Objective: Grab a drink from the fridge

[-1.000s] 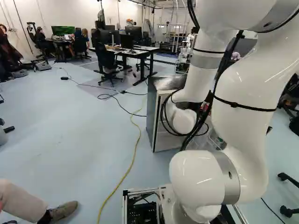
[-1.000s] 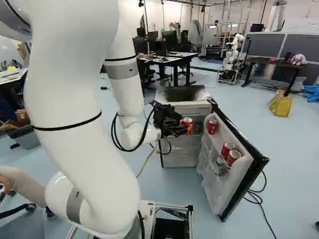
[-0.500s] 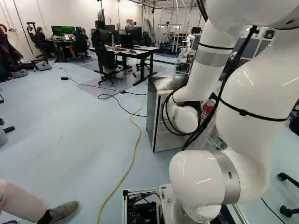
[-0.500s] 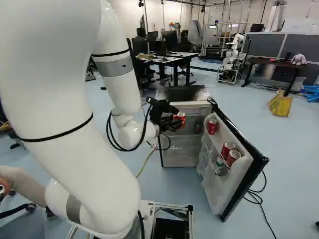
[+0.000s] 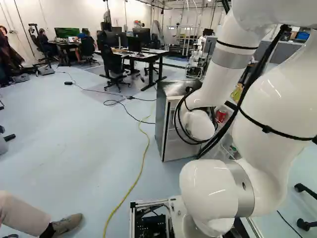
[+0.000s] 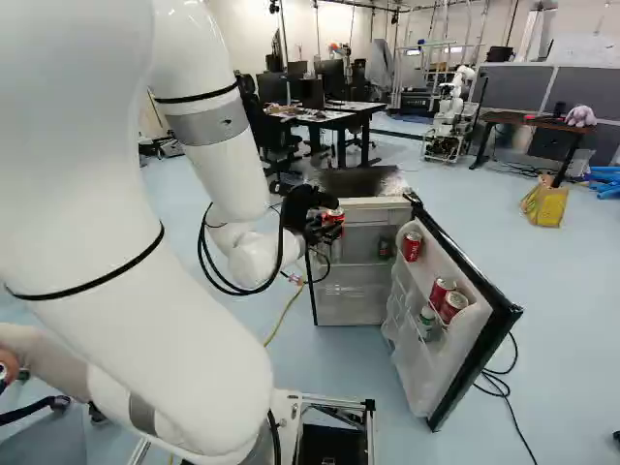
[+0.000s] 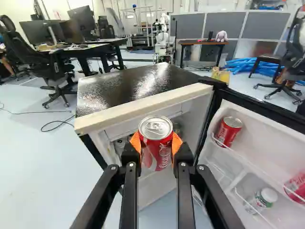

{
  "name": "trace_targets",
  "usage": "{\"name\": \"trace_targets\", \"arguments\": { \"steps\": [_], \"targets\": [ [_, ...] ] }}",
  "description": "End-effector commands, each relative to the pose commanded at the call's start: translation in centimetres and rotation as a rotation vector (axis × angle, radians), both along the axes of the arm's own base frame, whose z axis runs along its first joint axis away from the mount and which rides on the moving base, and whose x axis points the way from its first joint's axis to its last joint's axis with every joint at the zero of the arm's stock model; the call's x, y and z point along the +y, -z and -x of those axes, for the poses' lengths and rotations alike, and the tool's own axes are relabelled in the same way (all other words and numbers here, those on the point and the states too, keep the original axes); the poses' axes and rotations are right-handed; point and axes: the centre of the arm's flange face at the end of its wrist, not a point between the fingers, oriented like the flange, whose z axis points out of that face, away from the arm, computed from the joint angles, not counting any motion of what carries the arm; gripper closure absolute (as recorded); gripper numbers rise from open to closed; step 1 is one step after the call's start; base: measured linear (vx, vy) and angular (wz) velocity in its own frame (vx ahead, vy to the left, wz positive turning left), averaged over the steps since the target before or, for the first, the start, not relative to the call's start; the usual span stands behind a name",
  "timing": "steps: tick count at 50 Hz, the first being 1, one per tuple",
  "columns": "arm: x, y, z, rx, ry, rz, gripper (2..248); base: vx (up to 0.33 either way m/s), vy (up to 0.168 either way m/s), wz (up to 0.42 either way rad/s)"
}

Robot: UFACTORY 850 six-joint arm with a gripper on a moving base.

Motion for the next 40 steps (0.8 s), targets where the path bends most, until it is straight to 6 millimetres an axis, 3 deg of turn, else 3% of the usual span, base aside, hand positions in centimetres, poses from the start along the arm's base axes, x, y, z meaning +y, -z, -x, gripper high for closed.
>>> {"name": "trace_targets", "arguments": {
  "steps": [40],
  "targets": [
    [0.1,-2.0,-0.3,0.091,-0.161,0.015,168,0.0,0.0,0.0]
  ]
}}
